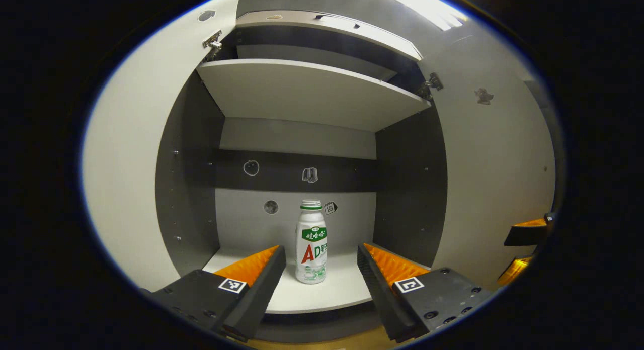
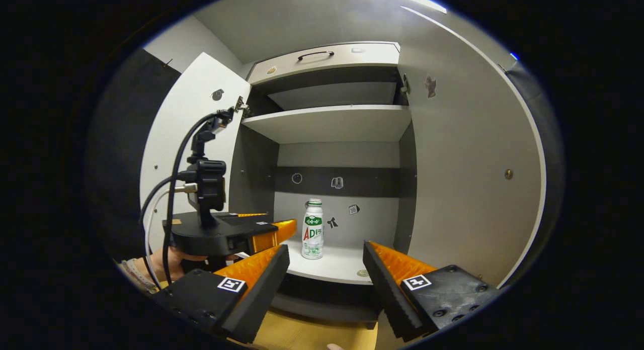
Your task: Grasp the bottle in the cabinet with the left hand and place it on the coaster, then close the right door with the right hand and the left door with the left hand.
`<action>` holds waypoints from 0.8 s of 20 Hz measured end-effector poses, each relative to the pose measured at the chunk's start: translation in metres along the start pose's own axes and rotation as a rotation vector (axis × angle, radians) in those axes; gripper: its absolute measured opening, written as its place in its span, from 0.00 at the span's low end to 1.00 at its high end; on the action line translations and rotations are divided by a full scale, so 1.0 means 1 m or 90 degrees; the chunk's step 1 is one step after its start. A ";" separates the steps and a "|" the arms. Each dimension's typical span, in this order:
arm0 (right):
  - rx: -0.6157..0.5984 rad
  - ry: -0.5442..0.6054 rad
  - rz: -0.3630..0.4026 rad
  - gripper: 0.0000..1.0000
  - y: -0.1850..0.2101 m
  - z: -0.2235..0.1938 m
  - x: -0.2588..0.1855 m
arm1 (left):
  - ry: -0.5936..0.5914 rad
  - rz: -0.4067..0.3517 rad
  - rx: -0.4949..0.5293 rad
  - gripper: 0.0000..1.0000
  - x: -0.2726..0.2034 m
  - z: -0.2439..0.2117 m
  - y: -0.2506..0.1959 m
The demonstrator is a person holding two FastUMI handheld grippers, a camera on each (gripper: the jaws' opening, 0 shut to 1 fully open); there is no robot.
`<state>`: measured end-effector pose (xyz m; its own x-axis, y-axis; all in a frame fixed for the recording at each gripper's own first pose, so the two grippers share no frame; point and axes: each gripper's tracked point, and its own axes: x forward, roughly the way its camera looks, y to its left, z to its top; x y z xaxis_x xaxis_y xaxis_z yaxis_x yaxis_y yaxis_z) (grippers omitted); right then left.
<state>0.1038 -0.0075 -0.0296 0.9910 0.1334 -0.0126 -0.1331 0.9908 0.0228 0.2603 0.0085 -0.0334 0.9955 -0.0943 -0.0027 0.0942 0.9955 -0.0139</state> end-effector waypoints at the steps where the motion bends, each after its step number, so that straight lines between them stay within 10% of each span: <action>1: -0.002 -0.001 0.008 0.98 0.002 -0.001 0.004 | 0.002 -0.002 0.002 0.91 0.011 -0.003 0.002; 16: -0.023 -0.018 0.048 0.98 -0.003 -0.016 0.066 | 0.014 0.014 0.059 0.91 0.113 -0.040 0.020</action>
<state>0.1692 -0.0018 -0.0465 0.9782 0.2071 0.0156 -0.2069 0.9783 -0.0127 0.3747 0.0169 -0.0743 0.9972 -0.0710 -0.0242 0.0727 0.9942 0.0798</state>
